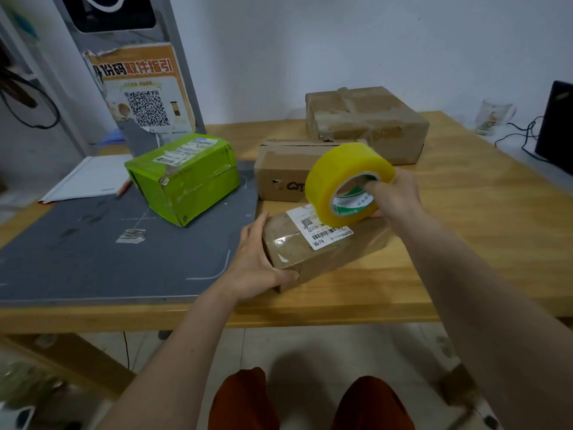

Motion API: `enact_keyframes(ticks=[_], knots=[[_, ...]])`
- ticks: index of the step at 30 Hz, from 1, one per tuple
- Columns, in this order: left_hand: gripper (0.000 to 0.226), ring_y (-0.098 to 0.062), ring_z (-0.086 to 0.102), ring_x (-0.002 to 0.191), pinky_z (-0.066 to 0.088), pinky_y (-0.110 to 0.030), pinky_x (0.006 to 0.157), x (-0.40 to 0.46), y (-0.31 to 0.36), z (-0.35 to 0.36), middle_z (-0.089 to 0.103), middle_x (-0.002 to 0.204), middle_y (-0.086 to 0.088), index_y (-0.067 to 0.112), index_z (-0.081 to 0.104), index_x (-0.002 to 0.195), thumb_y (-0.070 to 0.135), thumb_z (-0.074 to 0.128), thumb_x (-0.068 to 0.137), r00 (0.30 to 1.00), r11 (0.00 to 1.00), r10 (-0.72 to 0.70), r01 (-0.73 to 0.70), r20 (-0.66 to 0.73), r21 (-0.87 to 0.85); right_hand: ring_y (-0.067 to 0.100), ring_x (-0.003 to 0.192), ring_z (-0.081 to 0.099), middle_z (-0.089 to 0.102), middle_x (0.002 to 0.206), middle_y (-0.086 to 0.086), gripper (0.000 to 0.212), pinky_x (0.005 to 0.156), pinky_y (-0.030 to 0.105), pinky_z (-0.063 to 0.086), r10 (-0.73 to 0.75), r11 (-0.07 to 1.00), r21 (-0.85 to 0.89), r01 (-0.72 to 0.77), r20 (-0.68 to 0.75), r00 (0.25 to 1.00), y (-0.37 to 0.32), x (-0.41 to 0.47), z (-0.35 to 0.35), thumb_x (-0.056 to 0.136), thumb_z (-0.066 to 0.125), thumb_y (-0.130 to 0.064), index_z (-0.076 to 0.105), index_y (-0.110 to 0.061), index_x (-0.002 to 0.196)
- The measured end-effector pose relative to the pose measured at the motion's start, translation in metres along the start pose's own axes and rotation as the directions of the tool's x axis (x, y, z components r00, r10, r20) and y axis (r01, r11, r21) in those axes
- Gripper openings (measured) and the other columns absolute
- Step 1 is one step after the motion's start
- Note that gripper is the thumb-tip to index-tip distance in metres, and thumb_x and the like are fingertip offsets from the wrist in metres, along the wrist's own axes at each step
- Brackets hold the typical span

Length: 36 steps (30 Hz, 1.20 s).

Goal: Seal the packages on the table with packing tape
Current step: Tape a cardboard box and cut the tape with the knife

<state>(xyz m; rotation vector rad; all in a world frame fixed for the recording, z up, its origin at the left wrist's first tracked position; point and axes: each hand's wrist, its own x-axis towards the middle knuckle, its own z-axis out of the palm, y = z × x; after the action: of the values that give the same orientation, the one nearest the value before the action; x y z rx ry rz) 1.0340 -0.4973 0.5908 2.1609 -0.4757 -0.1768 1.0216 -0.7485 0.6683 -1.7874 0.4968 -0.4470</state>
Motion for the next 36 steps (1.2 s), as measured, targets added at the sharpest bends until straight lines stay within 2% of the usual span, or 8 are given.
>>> enact_keyframes(ticks=[5, 9, 12, 17, 21, 25, 29, 36], knots=[[0.129, -0.01, 0.028, 0.13, 0.031, -0.03, 0.107, 0.001, 0.006, -0.001, 0.02, 0.146, 0.01, 0.033, 0.006, 0.155, 0.029, 0.093, 0.058, 0.999, 0.999, -0.033, 0.032, 0.026, 0.013, 0.026, 0.078, 0.06, 0.061, 0.068, 0.001, 0.018, 0.068, 0.033, 0.045, -0.014, 1.0, 0.011, 0.015, -0.076, 0.997, 0.013, 0.0, 0.003, 0.081, 0.071, -0.019, 0.063, -0.02, 0.065], [0.139, -0.017, 0.024, 0.136, 0.032, -0.038, 0.113, 0.001, 0.014, -0.01, 0.016, 0.146, 0.012, 0.034, 0.005, 0.155, 0.044, 0.092, 0.047, 0.988, 0.989, -0.111, 0.1, 0.108, 0.106, 0.009, 0.072, 0.058, 0.063, 0.075, -0.008, 0.02, 0.061, 0.025, 0.042, -0.019, 0.999, -0.039, 0.019, 0.014, 1.0, 0.019, -0.001, 0.003, 0.074, 0.083, -0.027, 0.064, -0.025, 0.075], [0.156, -0.023, 0.001, 0.147, 0.014, -0.042, 0.119, 0.012, 0.034, -0.01, 0.002, 0.159, 0.003, 0.027, 0.003, 0.155, 0.077, 0.073, 0.025, 0.986, 0.906, -0.154, 0.114, 0.065, 0.408, 0.008, 0.072, 0.058, 0.063, 0.076, -0.009, 0.021, 0.058, 0.023, 0.043, -0.017, 0.998, -0.053, 0.018, 0.015, 1.0, 0.019, -0.001, 0.004, 0.074, 0.084, -0.025, 0.063, -0.026, 0.076], [0.15, -0.025, 0.002, 0.15, -0.003, -0.047, 0.121, 0.028, 0.054, 0.012, 0.007, 0.162, -0.007, 0.018, -0.012, 0.155, 0.078, 0.076, 0.049, 0.997, 0.814, -0.065, 0.025, 0.048, 0.581, 0.0, 0.067, 0.055, 0.06, 0.07, -0.015, 0.023, 0.054, 0.019, 0.039, -0.036, 0.999, -0.032, 0.036, -0.023, 0.999, 0.021, -0.003, 0.006, 0.078, 0.08, -0.025, 0.06, -0.03, 0.069], [0.145, -0.024, 0.01, 0.149, -0.006, -0.046, 0.12, 0.027, 0.052, 0.018, 0.016, 0.16, -0.007, 0.013, -0.013, 0.154, 0.082, 0.068, 0.056, 0.999, 0.764, -0.036, 0.033, -0.009, 0.644, 0.011, 0.077, 0.06, 0.064, 0.08, -0.009, 0.02, 0.062, 0.024, 0.044, -0.031, 0.999, -0.036, 0.031, 0.001, 1.0, 0.021, -0.002, 0.007, 0.075, 0.083, -0.026, 0.064, -0.026, 0.084], [0.142, -0.024, 0.013, 0.148, -0.008, -0.044, 0.121, 0.024, 0.054, 0.021, 0.019, 0.16, -0.008, 0.007, -0.012, 0.154, 0.089, 0.057, 0.059, 1.0, 0.69, -0.002, 0.021, -0.027, 0.723, 0.004, 0.07, 0.056, 0.059, 0.072, -0.015, 0.028, 0.057, 0.024, 0.042, -0.032, 0.997, -0.075, 0.034, 0.021, 0.999, 0.019, -0.005, 0.011, 0.071, 0.086, -0.027, 0.058, -0.03, 0.07], [0.142, -0.025, 0.015, 0.147, -0.002, -0.04, 0.122, 0.023, 0.055, 0.02, 0.023, 0.156, -0.008, 0.008, -0.014, 0.153, 0.087, 0.058, 0.06, 1.0, 0.717, -0.013, 0.018, -0.013, 0.697, 0.028, 0.086, 0.066, 0.068, 0.081, 0.003, 0.017, 0.077, 0.042, 0.055, -0.029, 0.996, -0.079, 0.028, -0.021, 0.999, 0.015, -0.002, 0.008, 0.079, 0.079, -0.025, 0.064, -0.019, 0.073], [0.143, -0.027, 0.013, 0.147, 0.0, -0.039, 0.122, 0.024, 0.056, 0.019, 0.023, 0.156, -0.009, 0.008, -0.015, 0.153, 0.085, 0.062, 0.06, 1.0, 0.745, -0.02, 0.016, -0.001, 0.667, 0.032, 0.097, 0.066, 0.068, 0.084, 0.001, 0.02, 0.087, 0.056, 0.054, -0.048, 0.999, 0.015, 0.048, 0.005, 0.999, 0.012, 0.004, 0.002, 0.082, 0.076, -0.019, 0.064, -0.027, 0.069]])
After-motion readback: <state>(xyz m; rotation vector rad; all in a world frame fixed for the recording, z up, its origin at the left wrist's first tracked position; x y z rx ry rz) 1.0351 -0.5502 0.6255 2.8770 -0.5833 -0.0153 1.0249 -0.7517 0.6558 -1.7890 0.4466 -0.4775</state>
